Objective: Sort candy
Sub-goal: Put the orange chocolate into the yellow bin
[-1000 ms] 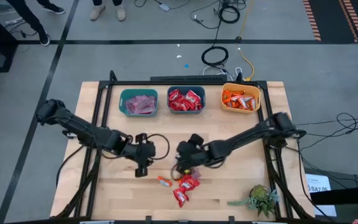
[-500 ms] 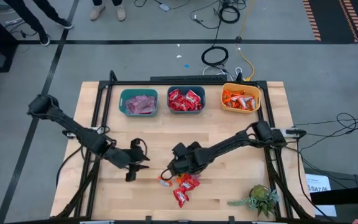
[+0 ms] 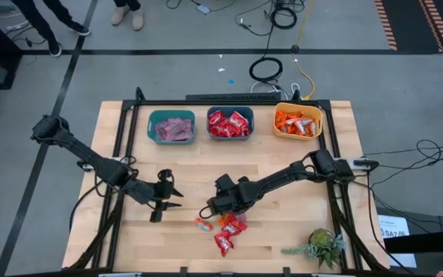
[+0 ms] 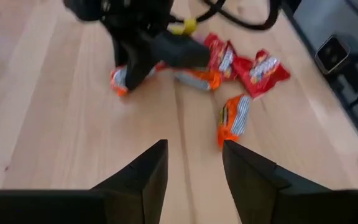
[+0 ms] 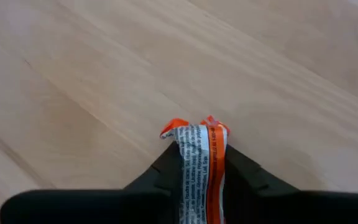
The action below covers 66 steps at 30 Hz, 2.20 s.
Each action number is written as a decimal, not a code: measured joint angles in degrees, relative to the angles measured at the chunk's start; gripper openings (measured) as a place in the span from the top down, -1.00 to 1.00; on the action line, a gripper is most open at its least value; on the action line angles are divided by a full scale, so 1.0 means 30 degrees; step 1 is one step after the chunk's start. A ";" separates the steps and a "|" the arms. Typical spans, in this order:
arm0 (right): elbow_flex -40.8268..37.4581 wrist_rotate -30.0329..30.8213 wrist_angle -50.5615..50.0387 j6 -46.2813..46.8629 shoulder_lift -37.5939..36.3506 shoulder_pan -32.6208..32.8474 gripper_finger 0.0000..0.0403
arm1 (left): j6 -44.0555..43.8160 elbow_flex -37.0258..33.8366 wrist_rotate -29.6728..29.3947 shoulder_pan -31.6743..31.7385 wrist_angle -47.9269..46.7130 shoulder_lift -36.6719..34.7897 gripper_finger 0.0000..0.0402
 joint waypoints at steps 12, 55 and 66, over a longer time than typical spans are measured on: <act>-0.0087 0.0071 -0.2246 -0.0099 -0.2979 0.0000 0.84 | 0.0676 0.0021 0.0190 0.0052 0.0042 -0.0294 0.19; -1.2612 -0.2659 0.0104 -1.6253 -1.9062 -1.6890 0.87 | -0.2007 0.0022 0.0386 0.1144 0.0597 -0.0299 0.19; -1.3704 -0.2889 0.0702 -1.8061 -1.9069 -2.0390 0.78 | -0.2007 0.0022 0.0386 0.1144 0.0597 -0.0299 0.19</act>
